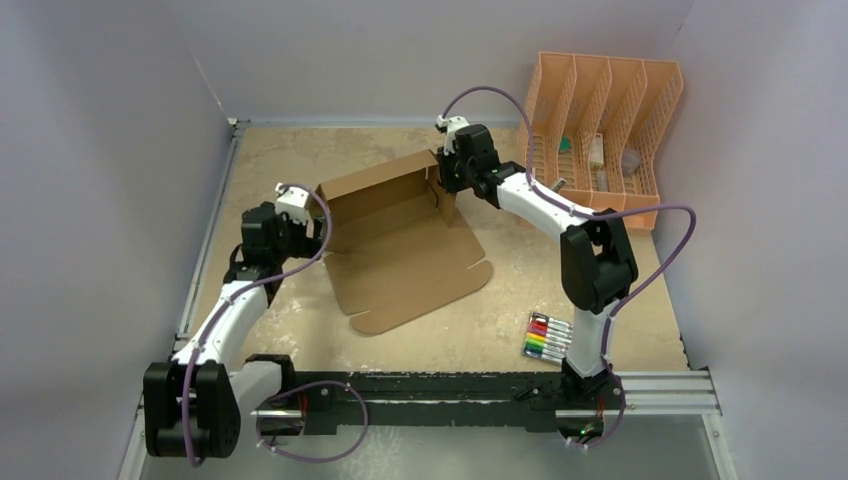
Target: Fold the paper box
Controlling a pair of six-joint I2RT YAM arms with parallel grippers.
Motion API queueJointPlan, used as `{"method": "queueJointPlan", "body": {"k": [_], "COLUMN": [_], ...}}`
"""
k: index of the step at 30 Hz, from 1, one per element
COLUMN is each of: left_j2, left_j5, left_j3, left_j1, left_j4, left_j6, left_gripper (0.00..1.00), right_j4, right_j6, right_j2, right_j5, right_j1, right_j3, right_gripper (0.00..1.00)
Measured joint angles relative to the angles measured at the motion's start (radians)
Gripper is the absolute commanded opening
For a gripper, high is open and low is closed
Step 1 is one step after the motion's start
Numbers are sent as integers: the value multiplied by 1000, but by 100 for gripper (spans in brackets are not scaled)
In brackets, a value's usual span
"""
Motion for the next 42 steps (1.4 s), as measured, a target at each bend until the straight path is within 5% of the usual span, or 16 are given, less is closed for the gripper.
{"method": "queueJointPlan", "body": {"k": [10,17,26,33,42], "left_j2": [143,145,219,217,35], "left_j5": [252,298,102,-40,-177], "left_j3": [13,-49,-107,-104,-100], "left_j1": [11,11,-85,-129,-169], "left_j4": [193,438,654,654,439], "left_j6": [46,-77,-158,-227,-332], "left_gripper": [76,71,59,57,81], "right_j4": [11,19,21,22,24], "right_j6": [-26,-33,-52,-54,-31], "right_j2": [-2,-5,-5,-6,-6], "right_j5": [-5,-4,-6,12,63], "right_j1": [2,13,39,42,53], "right_j3": [-7,-11,-12,-14,-15], "right_gripper": [7,7,7,6,6]}}
